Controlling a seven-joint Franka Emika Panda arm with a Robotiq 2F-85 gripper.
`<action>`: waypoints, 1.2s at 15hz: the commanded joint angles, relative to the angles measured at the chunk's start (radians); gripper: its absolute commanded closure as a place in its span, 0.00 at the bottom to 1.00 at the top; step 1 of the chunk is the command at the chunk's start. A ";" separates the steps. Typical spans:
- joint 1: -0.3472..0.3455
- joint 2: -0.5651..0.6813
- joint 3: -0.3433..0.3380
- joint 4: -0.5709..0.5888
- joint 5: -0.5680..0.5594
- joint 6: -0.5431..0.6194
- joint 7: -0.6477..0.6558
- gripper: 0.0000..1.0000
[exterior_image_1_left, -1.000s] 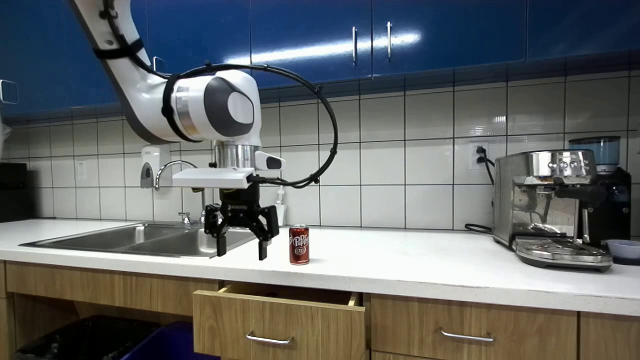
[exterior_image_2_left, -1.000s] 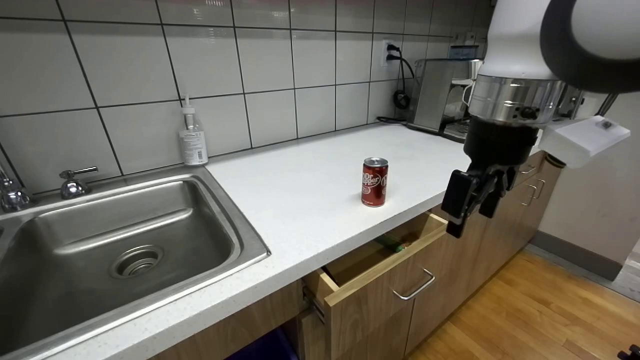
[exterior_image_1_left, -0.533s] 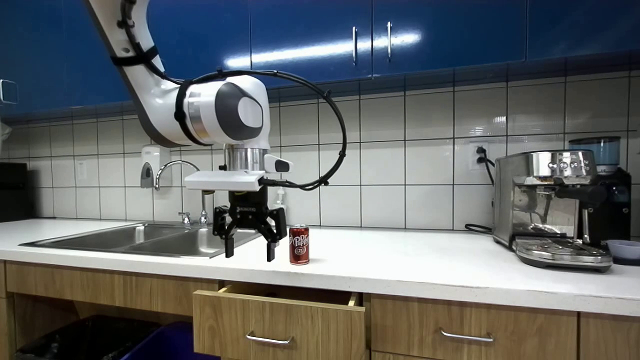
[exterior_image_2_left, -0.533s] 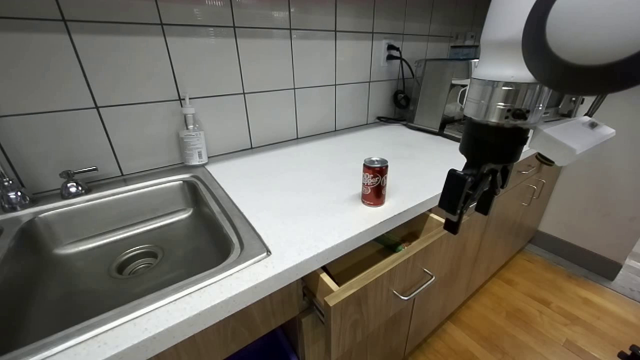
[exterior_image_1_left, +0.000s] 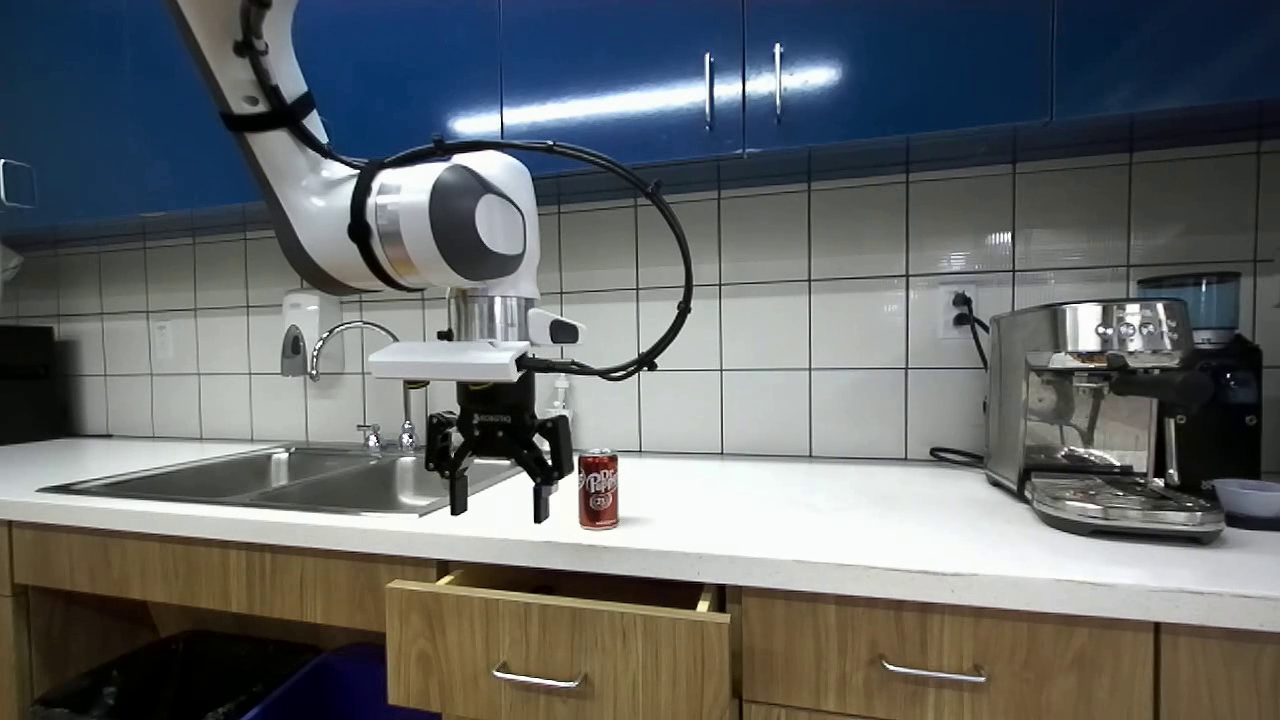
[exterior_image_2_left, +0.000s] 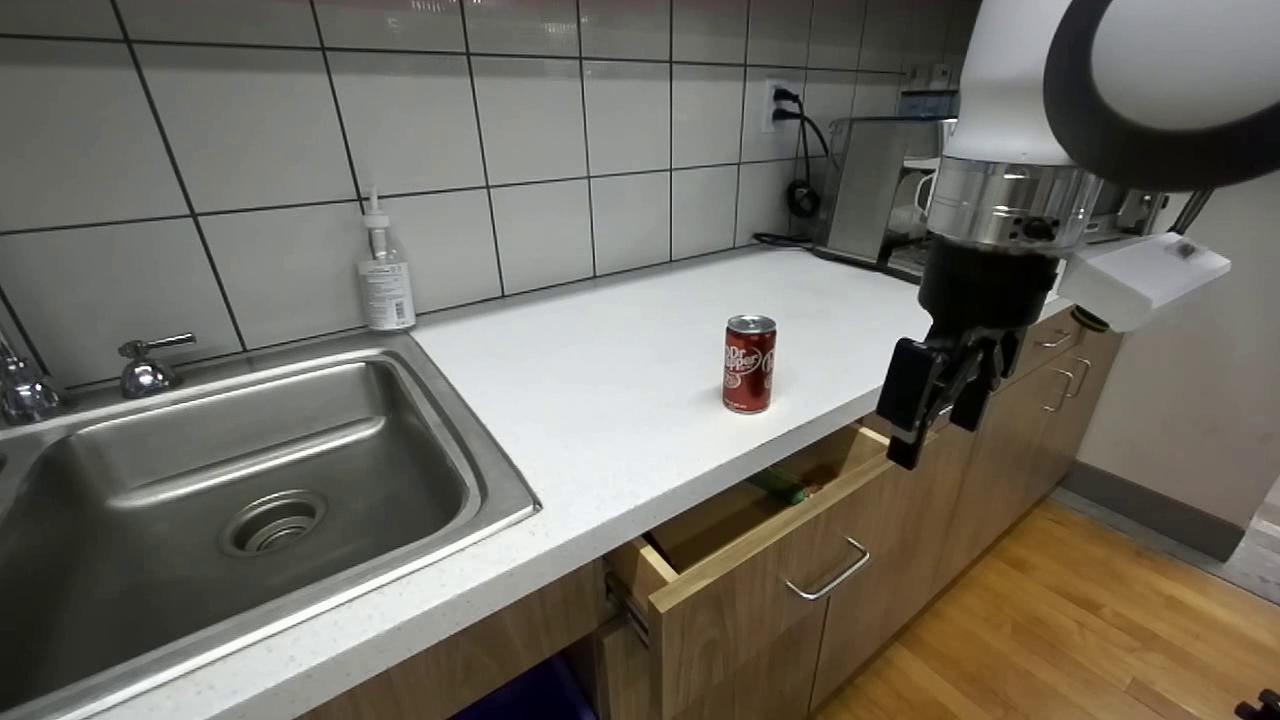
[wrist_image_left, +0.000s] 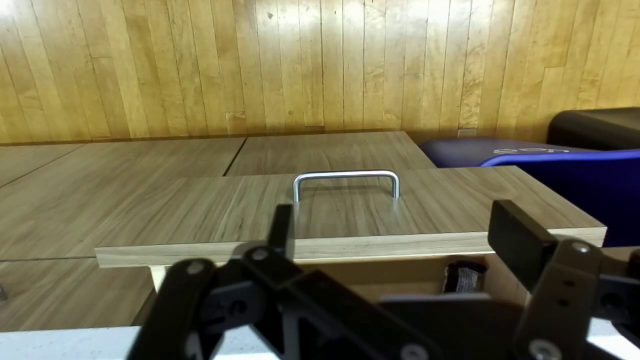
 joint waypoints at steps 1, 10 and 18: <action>-0.006 0.000 0.007 0.001 0.001 -0.002 0.000 0.00; -0.005 0.026 0.013 0.005 -0.014 0.023 0.004 0.00; -0.019 0.146 0.003 0.052 -0.079 0.112 0.019 0.00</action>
